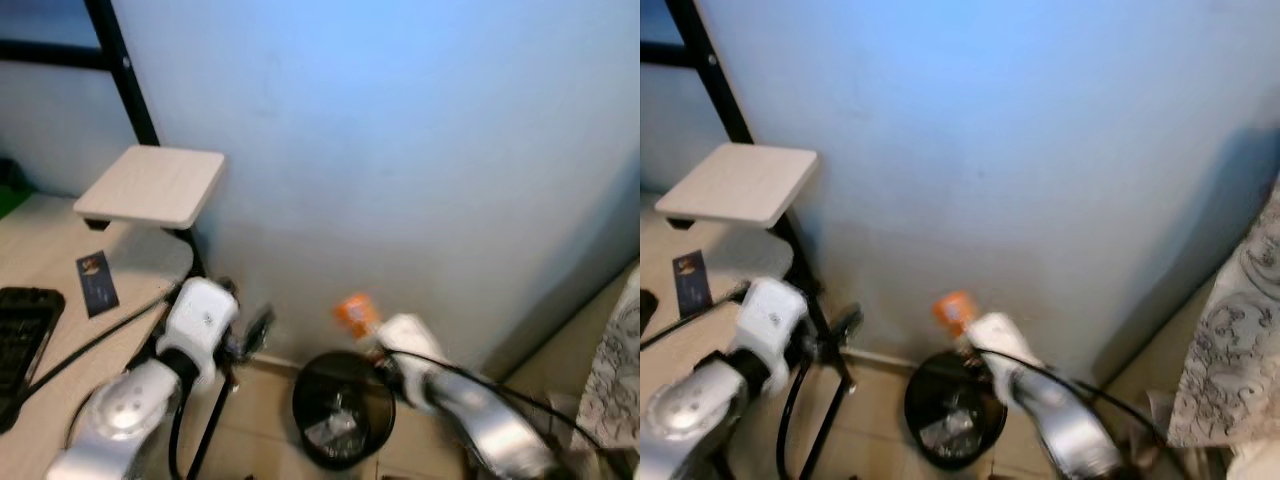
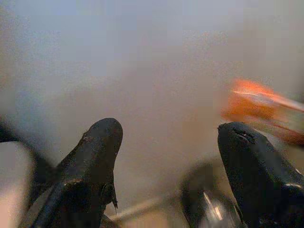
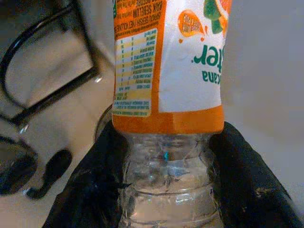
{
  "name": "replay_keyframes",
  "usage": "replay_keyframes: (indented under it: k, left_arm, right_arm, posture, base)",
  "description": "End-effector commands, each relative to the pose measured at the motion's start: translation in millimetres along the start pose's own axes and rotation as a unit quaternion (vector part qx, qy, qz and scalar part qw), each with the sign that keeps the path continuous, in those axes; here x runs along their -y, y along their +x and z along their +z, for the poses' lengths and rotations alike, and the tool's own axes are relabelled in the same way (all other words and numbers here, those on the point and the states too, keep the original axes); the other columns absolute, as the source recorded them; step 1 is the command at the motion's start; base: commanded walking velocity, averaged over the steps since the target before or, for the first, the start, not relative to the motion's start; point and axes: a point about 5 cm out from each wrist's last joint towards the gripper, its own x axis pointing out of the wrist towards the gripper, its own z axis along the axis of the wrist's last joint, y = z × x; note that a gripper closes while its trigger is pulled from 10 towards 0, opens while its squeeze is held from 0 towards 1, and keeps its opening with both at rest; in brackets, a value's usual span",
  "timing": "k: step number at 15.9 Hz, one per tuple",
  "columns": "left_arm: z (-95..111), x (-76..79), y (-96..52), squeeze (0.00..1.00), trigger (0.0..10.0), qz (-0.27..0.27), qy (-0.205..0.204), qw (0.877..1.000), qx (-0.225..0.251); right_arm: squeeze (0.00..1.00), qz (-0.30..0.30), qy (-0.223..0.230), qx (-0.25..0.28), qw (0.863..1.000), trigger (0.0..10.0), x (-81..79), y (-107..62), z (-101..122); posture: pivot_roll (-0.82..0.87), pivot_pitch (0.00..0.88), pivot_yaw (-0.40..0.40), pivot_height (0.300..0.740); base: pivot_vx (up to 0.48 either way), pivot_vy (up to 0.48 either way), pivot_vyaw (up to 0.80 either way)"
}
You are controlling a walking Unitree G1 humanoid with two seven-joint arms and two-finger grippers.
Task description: Clean up the room
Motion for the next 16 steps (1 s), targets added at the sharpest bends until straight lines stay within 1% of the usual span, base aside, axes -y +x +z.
replay_keyframes:
  k: [1,4,5,6,9,10,11,13,16]
  left_arm:
    - [-6.2,4.2,0.9,0.0,10.0,-0.031,-0.004,0.999,-0.018]
    - [-11.3,1.7,-2.0,0.0,10.0,-0.07,0.027,0.996,-0.041]
    - [-14.3,2.6,-5.3,0.0,10.0,-0.095,0.035,0.993,-0.057]
    - [-16.4,4.5,-8.6,0.0,10.0,-0.118,0.045,0.99,-0.068]
    - [-17.2,4.4,-10.8,0.0,10.0,-0.125,0.05,0.988,-0.071]
    - [-17.1,4.8,-11.5,0.0,10.0,-0.129,0.052,0.988,-0.072]
    - [-16.9,4.8,-11.9,0.0,10.0,-0.131,0.052,0.987,-0.072]
    - [-16.6,5.2,-12.7,0.0,10.0,-0.135,0.054,0.987,-0.073]
    - [-16.7,7.4,-15.6,0.0,10.0,-0.145,0.054,0.985,-0.076]
  right_arm:
    - [0.0,0.005,-0.011,-0.019,1.0,10.0,-1.3,4.5,-7.5]
    - [0.0,0.027,-0.022,-0.04,0.999,10.0,-11.7,24.6,-3.8]
    - [0.0,0.026,-0.028,-0.054,0.998,10.0,-15.6,33.8,-2.5]
    - [0.0,0.02,-0.04,-0.062,0.997,10.0,-16.3,39.7,-2.2]
    - [0.0,-0.007,-0.053,-0.062,0.997,10.0,-13.2,46.5,6.0]
    - [0.0,-0.018,-0.069,-0.063,0.996,10.0,-12.6,48.9,10.3]
    - [0.0,-0.022,-0.072,-0.061,0.995,10.0,-12.5,50.4,12.5]
    - [0.0,-0.031,-0.078,-0.061,0.995,10.0,-12.3,52.7,15.6]
    - [0.0,-0.066,-0.105,-0.075,0.989,10.0,-6.8,54.1,18.0]
  posture:
    - [0.0,0.067,0.022,0.74]
    - [0.01,0.084,0.015,0.74]
    - [0.01,0.096,0.006,0.74]
    - [0.01,0.097,0.006,0.74]
    - [0.01,0.108,0.007,0.74]
    - [0.01,0.111,0.008,0.74]
    - [0.01,0.114,0.01,0.74]
    - [0.01,0.119,0.012,0.74]
    - [0.02,0.127,0.017,0.74]
  base:
    - [0.0,0.0,0.0]
    - [0.0,0.0,0.0]
    - [0.0,0.0,0.0]
    - [0.0,0.0,0.0]
    - [0.0,0.0,0.0]
    - [0.0,0.0,0.0]
    - [0.0,0.0,0.0]
    - [0.0,0.0,0.0]
    - [0.0,0.0,0.0]
